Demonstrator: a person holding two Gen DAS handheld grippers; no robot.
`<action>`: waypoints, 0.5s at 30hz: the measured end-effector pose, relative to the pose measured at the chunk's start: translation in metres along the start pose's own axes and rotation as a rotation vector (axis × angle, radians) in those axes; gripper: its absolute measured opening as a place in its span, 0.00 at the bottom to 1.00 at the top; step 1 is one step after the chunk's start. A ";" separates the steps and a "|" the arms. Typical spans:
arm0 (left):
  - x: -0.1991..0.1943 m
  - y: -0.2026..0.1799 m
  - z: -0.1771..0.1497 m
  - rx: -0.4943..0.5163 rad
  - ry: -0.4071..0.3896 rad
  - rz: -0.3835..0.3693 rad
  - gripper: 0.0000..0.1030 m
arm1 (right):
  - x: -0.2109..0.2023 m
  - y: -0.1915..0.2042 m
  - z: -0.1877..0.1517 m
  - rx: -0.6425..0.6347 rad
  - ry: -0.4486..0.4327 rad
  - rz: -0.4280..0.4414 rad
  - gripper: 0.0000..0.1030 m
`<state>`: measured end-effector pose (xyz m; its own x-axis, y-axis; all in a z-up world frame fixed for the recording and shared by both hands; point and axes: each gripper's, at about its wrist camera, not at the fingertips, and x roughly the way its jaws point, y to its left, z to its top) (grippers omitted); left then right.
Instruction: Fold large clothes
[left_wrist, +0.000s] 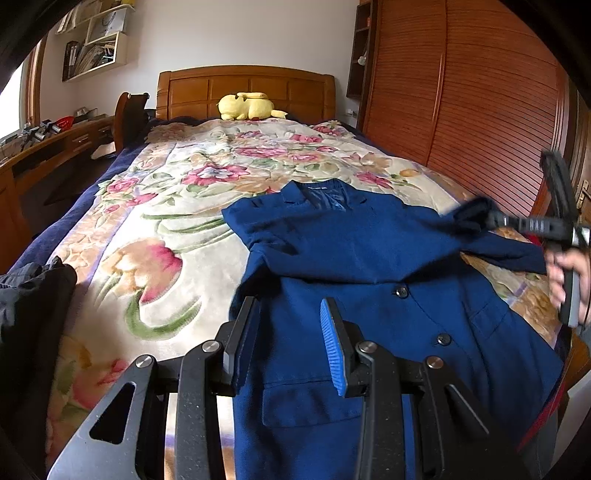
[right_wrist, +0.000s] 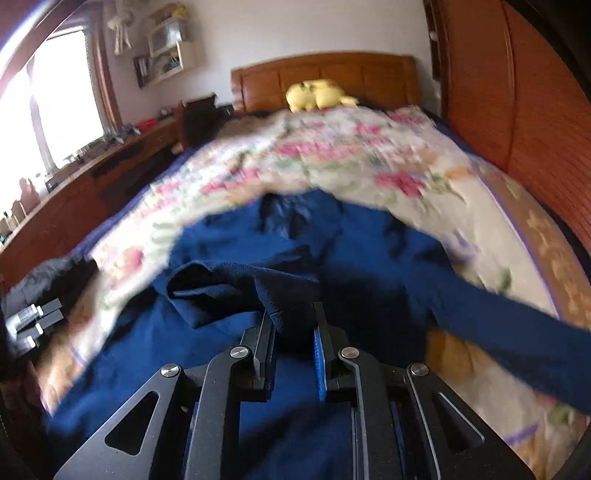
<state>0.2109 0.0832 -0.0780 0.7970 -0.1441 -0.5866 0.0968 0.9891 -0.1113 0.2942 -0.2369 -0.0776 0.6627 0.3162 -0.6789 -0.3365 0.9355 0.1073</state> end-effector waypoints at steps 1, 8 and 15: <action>0.000 -0.002 0.001 0.004 0.004 -0.011 0.35 | 0.002 -0.002 -0.010 -0.006 0.017 -0.011 0.16; 0.009 -0.017 0.005 0.055 0.035 -0.025 0.35 | 0.025 -0.007 -0.064 0.013 0.115 0.019 0.16; 0.036 -0.015 0.017 0.056 0.082 -0.008 0.35 | 0.036 -0.018 -0.067 -0.108 0.122 -0.039 0.46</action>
<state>0.2482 0.0635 -0.0832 0.7449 -0.1518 -0.6496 0.1378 0.9878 -0.0727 0.2796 -0.2523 -0.1528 0.5928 0.2530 -0.7646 -0.3865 0.9223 0.0055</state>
